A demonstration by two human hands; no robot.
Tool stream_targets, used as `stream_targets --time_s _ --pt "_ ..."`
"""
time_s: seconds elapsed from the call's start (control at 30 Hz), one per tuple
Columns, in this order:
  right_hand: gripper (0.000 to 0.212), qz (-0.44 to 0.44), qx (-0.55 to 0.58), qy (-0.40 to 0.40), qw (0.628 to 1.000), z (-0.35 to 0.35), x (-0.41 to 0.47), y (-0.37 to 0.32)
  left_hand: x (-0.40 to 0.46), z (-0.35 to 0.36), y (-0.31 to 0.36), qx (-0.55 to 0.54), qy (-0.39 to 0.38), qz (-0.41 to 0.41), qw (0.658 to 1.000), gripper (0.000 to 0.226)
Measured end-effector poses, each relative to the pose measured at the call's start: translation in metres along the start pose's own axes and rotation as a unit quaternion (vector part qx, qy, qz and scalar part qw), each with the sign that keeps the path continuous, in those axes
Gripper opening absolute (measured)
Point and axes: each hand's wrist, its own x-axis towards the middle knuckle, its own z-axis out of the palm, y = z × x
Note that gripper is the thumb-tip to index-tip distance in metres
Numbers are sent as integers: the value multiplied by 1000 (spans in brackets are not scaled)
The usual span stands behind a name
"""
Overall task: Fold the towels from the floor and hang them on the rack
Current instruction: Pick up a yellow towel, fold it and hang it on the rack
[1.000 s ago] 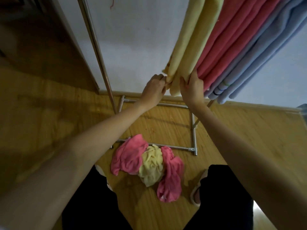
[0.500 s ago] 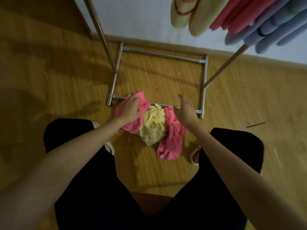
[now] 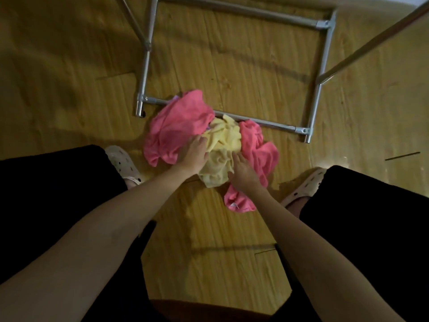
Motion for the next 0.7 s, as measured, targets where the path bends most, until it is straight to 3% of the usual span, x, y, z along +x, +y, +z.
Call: stream_targets --time_s 0.2,0.4,0.5,0.57,0.7 --pt "69 12 14 -10 1000 7 22 9 25 22 8 38 1 -40 998 36" --pt "74 12 50 7 999 -1 29 4 6 17 11 -66 125 -14 990 39" --pt "76 -17 54 42 998 -10 25 -1 -15 6 15 -169 191 -10 967 29" --pt "76 -42 62 63 995 -16 20 -4 -30 -1 19 -233 194 -14 953 31" --pt "54 -82 45 62 994 -25 6 -10 -56 -20 35 -253 215 18 943 23"
